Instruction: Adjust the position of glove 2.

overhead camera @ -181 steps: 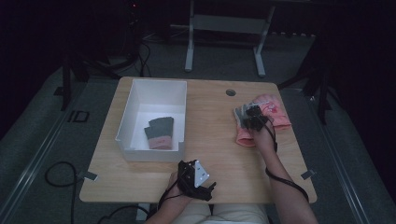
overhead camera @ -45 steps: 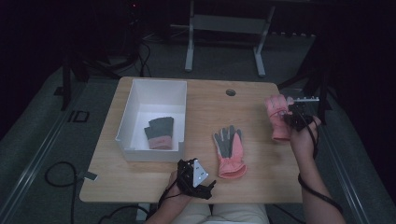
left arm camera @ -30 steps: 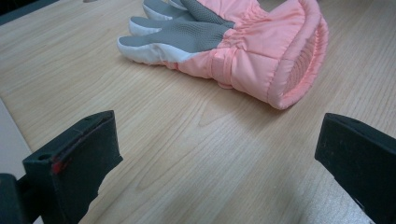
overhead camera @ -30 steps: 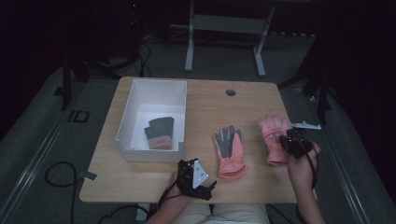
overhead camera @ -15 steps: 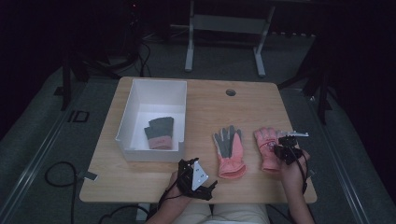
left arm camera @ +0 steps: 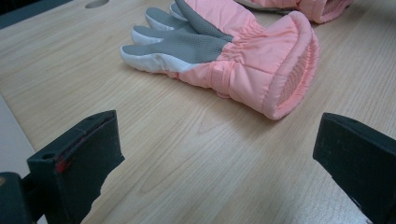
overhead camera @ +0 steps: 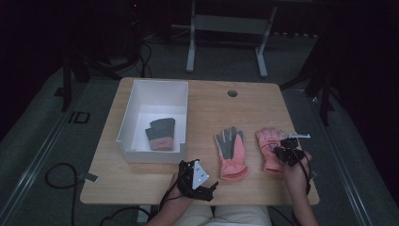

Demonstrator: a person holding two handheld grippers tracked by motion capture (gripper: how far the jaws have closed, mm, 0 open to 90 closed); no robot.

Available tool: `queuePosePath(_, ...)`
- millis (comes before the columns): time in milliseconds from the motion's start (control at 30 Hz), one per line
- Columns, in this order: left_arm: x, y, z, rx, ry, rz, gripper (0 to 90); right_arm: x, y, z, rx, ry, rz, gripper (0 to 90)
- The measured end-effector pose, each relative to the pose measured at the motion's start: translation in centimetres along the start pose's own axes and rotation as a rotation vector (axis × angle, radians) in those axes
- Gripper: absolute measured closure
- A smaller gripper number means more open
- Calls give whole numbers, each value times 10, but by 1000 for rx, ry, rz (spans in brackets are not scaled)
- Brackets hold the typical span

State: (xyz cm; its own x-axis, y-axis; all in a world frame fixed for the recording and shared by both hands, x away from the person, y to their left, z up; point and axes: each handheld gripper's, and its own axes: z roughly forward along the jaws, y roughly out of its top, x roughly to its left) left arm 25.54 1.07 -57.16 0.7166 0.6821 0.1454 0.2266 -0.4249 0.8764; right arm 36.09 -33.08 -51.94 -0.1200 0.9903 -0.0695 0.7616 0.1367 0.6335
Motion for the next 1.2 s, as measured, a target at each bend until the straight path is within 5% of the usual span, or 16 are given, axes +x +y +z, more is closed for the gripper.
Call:
queuePosePath(200, 0, -1, 1, 0, -8, -2, 7, -7, 8, -17, -40, 42, -80, 741)
queuePosePath(267, -1, 0, 2, 2, -17, 0, 7, -19, 15, -25, -59, 93, -152, 726)
queuePosePath(367, -1, 0, 1, 3, -20, -5, 7, -25, 17, -27, -66, 124, -154, 719)
queuePosePath(667, 1, 0, 0, 5, -18, -6, 7, -27, 21, -25, -80, 207, -350, 628)
queuePosePath(1100, 0, -1, 2, 12, -26, -4, 7, -18, 11, 1, -22, 129, -306, 618)
queuePosePath(1200, -1, -1, 2, 12, -28, -2, 7, -16, 5, 9, -19, 113, -276, 677)
